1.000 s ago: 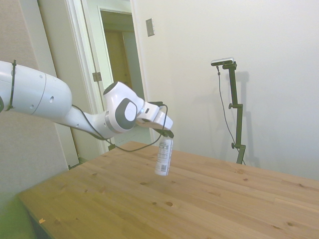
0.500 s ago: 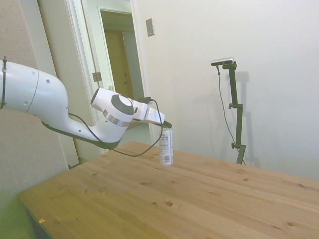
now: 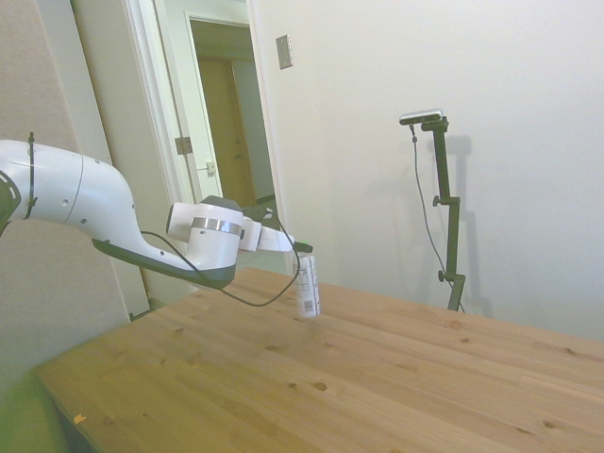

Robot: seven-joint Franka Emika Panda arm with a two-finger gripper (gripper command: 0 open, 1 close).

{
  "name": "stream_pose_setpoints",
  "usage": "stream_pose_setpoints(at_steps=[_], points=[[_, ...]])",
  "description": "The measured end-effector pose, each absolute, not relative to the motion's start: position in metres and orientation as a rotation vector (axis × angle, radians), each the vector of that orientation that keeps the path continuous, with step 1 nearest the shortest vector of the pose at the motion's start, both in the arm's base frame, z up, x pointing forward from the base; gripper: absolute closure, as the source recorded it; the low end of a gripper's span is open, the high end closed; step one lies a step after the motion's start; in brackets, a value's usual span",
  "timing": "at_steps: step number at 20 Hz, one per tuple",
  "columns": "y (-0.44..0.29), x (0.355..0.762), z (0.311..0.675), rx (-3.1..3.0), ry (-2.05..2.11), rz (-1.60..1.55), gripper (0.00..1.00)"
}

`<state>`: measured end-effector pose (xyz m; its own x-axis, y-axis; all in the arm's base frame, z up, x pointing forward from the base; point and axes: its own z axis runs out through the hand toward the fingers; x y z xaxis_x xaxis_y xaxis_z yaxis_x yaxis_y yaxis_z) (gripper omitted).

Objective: Stand the water bottle

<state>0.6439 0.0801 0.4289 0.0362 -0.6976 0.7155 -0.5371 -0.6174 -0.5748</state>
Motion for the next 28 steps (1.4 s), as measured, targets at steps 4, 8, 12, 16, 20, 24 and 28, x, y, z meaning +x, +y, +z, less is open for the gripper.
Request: stream_pose_setpoints(at_steps=[4,8,12,16,20,24,28], points=[[0.077,0.638,0.424,-2.140,1.270,-1.657,1.00],[0.072,0.634,0.425,-2.131,1.293,-1.637,0.00],[0.064,0.629,0.424,-2.129,1.317,-1.620,0.00],[0.059,0.626,0.425,-2.126,1.332,-1.611,0.00],[0.055,0.623,0.425,-2.124,1.347,-1.602,0.00],[0.053,0.621,0.423,-2.127,1.353,-1.601,0.00],[0.051,0.618,0.425,-2.122,1.359,-1.592,0.00]])
